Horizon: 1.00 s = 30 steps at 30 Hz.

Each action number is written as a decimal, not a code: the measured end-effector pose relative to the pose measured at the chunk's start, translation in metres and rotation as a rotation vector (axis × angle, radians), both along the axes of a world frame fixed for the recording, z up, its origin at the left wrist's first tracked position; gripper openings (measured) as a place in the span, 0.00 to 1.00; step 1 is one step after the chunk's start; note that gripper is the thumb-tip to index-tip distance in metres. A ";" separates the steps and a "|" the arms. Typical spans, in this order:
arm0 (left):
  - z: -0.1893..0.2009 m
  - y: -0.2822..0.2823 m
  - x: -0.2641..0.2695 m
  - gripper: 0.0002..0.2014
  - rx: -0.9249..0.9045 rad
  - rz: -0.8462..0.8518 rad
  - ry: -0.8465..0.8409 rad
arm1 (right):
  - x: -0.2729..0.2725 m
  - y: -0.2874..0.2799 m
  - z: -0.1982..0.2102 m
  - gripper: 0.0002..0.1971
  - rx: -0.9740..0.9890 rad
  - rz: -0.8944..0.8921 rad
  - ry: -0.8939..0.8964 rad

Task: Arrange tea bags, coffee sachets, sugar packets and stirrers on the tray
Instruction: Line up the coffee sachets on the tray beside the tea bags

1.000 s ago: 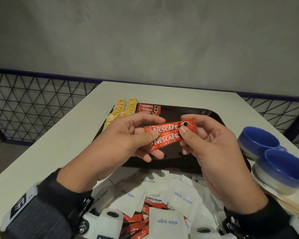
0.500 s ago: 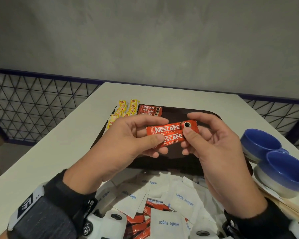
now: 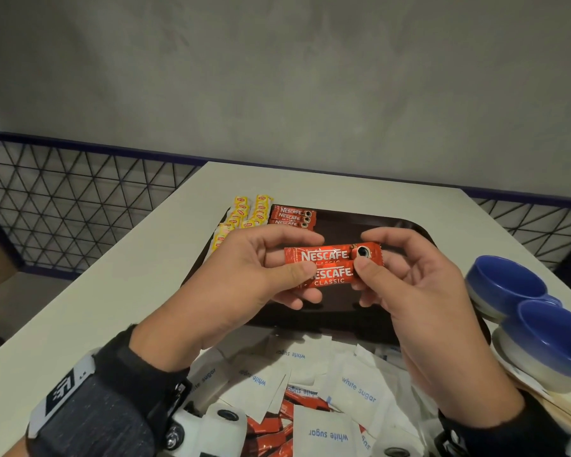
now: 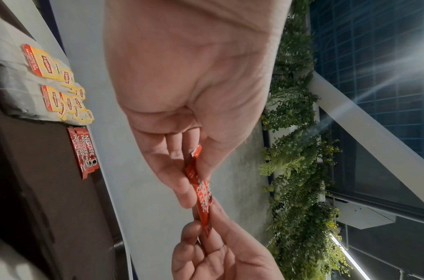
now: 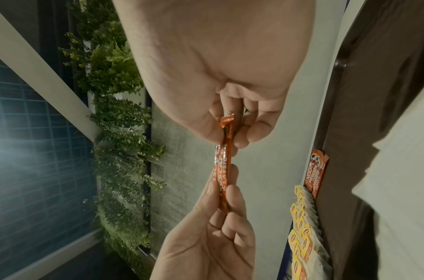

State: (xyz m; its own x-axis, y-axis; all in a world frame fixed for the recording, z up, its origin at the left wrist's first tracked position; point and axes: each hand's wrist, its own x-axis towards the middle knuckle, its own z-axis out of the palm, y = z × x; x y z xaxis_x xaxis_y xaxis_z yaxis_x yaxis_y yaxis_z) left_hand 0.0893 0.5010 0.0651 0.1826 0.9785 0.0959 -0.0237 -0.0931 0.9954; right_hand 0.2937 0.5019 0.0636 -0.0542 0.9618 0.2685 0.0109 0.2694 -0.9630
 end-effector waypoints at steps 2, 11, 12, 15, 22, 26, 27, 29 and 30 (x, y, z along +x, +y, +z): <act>0.000 0.000 0.001 0.18 -0.007 0.011 0.003 | 0.000 -0.001 0.000 0.11 -0.004 -0.009 -0.018; 0.002 0.000 0.000 0.15 -0.003 0.022 0.044 | -0.001 -0.001 0.003 0.11 -0.002 -0.033 -0.060; 0.002 0.000 0.000 0.14 0.002 0.019 0.059 | 0.001 -0.001 0.004 0.12 0.023 -0.039 -0.087; 0.003 -0.001 0.000 0.14 0.007 -0.003 0.109 | 0.008 -0.001 0.011 0.14 0.081 -0.007 -0.239; 0.006 0.002 -0.011 0.17 0.015 -0.002 0.159 | -0.002 0.008 0.056 0.04 0.067 0.223 -0.919; 0.006 0.008 -0.018 0.19 0.011 0.090 0.122 | -0.020 0.039 0.082 0.03 0.056 0.335 -1.117; 0.006 0.011 -0.021 0.20 0.011 0.149 0.105 | -0.024 0.051 0.086 0.03 0.047 0.337 -1.120; 0.007 0.017 -0.029 0.20 0.014 0.283 0.055 | -0.031 0.082 0.088 0.03 0.016 0.287 -1.102; 0.008 0.020 -0.035 0.19 0.017 0.344 0.020 | -0.034 0.099 0.085 0.03 0.015 0.244 -1.108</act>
